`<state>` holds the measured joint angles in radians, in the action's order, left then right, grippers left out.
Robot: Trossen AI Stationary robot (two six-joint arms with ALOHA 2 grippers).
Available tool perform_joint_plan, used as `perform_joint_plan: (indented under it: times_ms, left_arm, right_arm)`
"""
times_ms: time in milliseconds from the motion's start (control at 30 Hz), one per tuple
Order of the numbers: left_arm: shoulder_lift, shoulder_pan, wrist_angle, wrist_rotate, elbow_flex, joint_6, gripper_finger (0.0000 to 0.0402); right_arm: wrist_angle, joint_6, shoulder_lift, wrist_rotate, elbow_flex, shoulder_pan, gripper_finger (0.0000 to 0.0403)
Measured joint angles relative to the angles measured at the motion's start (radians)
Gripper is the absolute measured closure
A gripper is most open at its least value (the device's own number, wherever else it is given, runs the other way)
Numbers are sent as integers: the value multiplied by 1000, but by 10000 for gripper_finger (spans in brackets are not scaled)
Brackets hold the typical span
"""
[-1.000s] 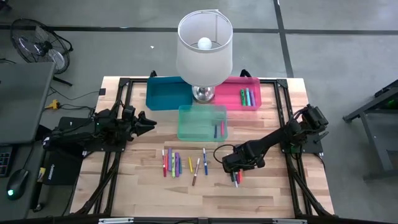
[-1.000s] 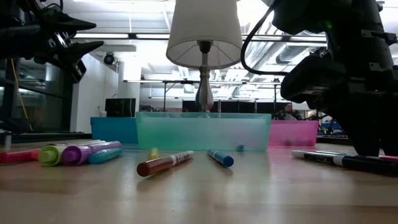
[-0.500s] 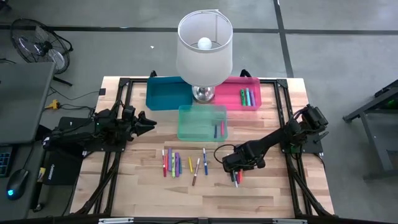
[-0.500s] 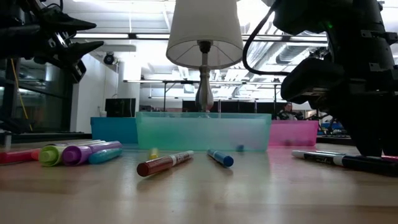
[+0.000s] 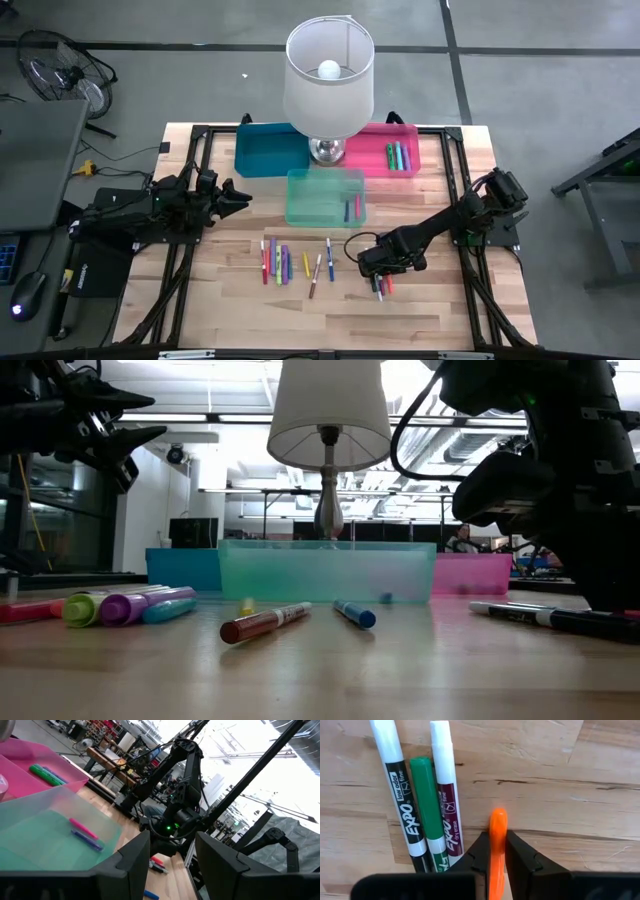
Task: Pick & Place Markers
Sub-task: Put the right orange pen into the green bin
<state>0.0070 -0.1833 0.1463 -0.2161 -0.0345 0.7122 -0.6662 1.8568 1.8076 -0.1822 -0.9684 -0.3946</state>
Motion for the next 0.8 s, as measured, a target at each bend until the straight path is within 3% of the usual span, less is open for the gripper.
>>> perform_joint_plan:
  times_ms: [433,800]
  left_arm:
    - [0,0,0,0,0,0,246]
    - [0,0,0,0,0,0,246]
  right_arm:
    - [4,-16,-13,-11,3,1,375]
    - [1,-37,-100,46,6,17,376]
